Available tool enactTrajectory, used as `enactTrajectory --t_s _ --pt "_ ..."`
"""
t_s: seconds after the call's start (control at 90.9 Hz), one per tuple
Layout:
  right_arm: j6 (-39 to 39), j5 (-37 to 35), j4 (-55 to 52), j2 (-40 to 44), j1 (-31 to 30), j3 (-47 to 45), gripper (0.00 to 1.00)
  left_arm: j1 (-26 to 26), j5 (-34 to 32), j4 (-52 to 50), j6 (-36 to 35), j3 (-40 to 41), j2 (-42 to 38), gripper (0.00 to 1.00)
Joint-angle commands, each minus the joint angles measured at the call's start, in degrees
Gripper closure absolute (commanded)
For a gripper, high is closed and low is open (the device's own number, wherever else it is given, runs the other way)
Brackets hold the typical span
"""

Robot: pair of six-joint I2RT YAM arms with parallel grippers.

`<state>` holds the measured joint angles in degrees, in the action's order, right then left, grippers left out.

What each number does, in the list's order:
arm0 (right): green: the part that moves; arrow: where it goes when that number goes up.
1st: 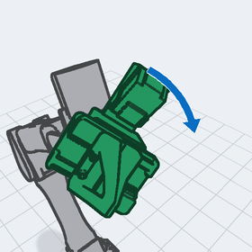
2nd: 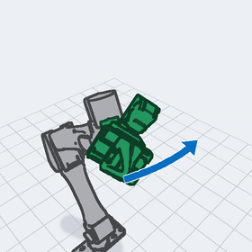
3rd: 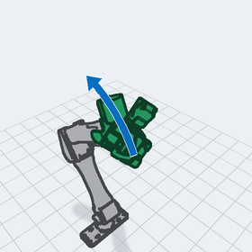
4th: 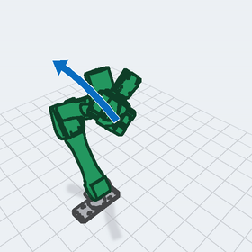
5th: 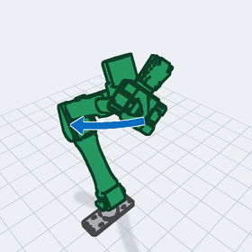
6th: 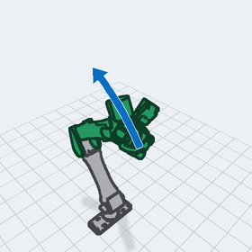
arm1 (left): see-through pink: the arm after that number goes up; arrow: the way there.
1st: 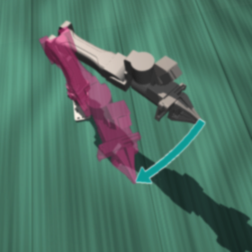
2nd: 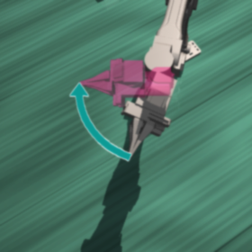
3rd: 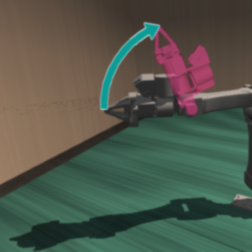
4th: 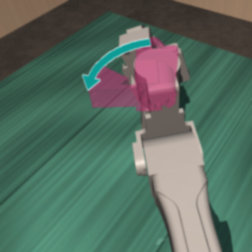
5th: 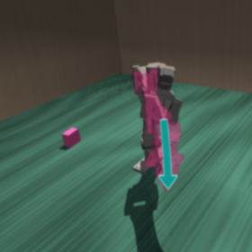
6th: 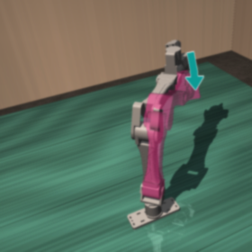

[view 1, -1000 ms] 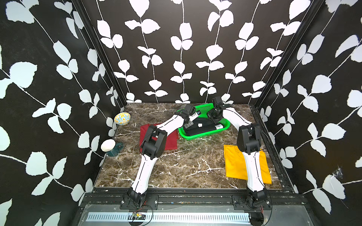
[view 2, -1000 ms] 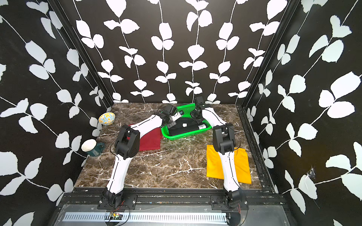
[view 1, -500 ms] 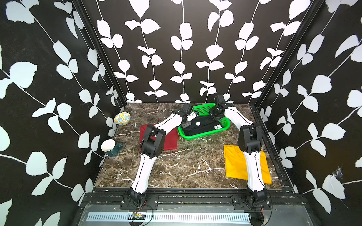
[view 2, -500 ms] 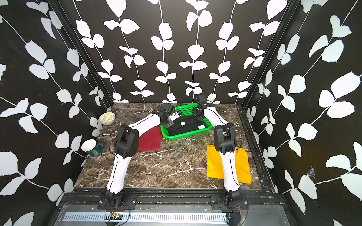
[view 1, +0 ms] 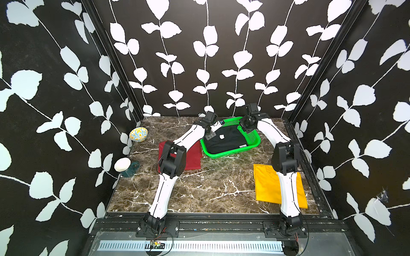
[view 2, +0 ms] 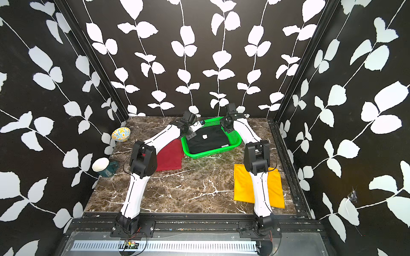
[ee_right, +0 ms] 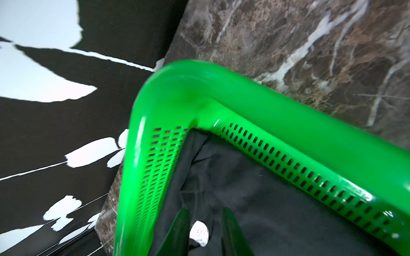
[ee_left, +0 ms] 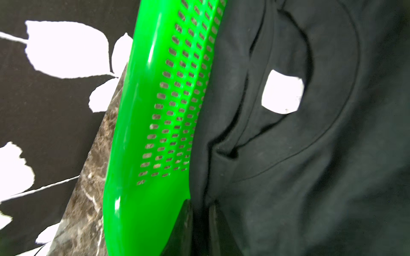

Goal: Put the folded t-shirts into the basket
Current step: Place the T-shirt in the bin.

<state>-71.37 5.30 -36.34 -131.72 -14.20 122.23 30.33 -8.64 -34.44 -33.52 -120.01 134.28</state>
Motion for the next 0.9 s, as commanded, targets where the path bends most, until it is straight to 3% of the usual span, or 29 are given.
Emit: enactTrajectory --t_s 0.0,0.275,0.418,0.44,0.528,0.671,0.891 --pt "1.62 -1.57 -1.14 6.23 -0.06 -1.89 0.72 0.42 2.67 -3.8 1.31 -2.49 2.41 0.86" --pt "4.83 -2.55 -0.65 15.6 -0.25 -13.91 0.71 0.79 2.16 -3.06 3.45 -5.68 6.26 0.83" --pt "5.27 -2.29 0.7 19.29 -1.04 -21.25 0.71 1.19 1.64 -4.47 4.2 -11.37 9.13 0.83" --pt "5.43 -2.15 0.45 19.59 -1.13 -21.95 0.71 1.28 1.25 -4.62 4.06 -11.69 9.15 0.81" --pt "7.05 -1.58 -1.03 20.65 -1.15 -23.92 0.7 1.24 0.93 -5.18 3.61 -11.16 8.13 0.59" --pt "11.8 -4.19 -6.52 22.21 -1.2 -23.86 0.67 0.79 1.77 -4.58 3.3 -4.94 0.28 0.43" --pt "18.17 -7.71 -15.04 25.01 -3.59 -22.34 0.56 0.7 5.69 -3.61 3.51 5.57 -14.77 0.41"
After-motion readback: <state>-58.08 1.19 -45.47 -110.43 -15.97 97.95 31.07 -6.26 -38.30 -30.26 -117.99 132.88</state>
